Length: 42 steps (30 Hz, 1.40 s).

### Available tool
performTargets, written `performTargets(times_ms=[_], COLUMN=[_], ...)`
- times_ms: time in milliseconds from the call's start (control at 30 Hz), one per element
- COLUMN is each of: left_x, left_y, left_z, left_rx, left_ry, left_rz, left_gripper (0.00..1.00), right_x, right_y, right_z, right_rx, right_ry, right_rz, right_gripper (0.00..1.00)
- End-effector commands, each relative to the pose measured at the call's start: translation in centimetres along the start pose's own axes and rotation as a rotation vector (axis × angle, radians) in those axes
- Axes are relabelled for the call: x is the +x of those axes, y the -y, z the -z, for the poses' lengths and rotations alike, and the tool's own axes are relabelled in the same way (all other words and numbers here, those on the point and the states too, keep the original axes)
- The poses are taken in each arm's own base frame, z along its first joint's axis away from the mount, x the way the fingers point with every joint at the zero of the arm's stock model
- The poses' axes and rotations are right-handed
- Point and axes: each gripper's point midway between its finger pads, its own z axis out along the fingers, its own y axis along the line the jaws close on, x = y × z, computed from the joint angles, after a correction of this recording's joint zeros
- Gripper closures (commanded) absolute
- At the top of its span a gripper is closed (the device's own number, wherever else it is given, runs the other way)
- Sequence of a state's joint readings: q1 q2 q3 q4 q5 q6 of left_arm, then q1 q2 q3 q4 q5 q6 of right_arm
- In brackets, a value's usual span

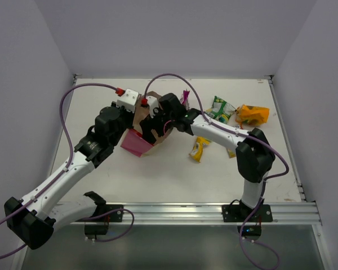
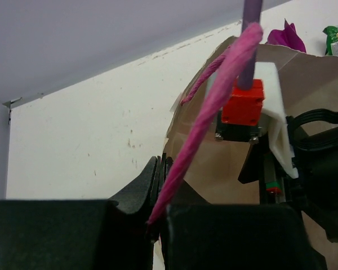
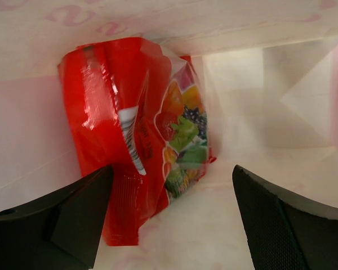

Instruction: Take the snacks out of the paper bag

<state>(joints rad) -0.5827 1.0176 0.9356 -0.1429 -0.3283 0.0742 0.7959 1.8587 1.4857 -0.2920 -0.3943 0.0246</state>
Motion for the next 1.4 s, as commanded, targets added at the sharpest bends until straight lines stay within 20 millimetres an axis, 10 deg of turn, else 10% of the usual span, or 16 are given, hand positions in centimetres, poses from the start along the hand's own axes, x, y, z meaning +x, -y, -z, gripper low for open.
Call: performTargets(times_ms=[0, 300, 533, 700, 900, 1133, 1367], left_x=[-2.7, -2.4, -2.3, -1.9, -2.0, -2.4, -2.6], left_y=[-0.2, 0.3, 0.0, -0.2, -0.8, -0.6, -0.4], left_z=[0.0, -0.4, -0.1, 0.0, -0.1, -0.1, 0.1], left_rx=[-0.009, 0.002, -0.007, -0.020, -0.044, -0.030, -0.015], left_ry=[0.096, 0.081, 0.073, 0.060, 0.069, 0.080, 0.085], left_rz=[0.080, 0.126, 0.111, 0.101, 0.060, 0.061, 0.068], left_gripper=[1.00, 1.00, 1.00, 1.00, 1.00, 1.00, 1.00], right_x=[2.5, 4.8, 5.4, 2.5, 2.1, 6.6, 6.5], right_y=[0.1, -0.7, 0.0, -1.4, -1.9, 0.2, 1.2], right_z=[-2.0, -4.7, -4.4, -0.8, 1.8, -0.8, -3.3], right_rx=[-0.008, -0.036, 0.011, 0.021, 0.063, 0.145, 0.147], right_ry=[-0.080, -0.146, -0.177, -0.147, -0.196, -0.315, -0.259], right_rz=[-0.038, -0.059, -0.070, -0.072, -0.108, -0.134, -0.123], right_gripper=[0.11, 0.17, 0.47, 0.17, 0.04, 0.05, 0.27])
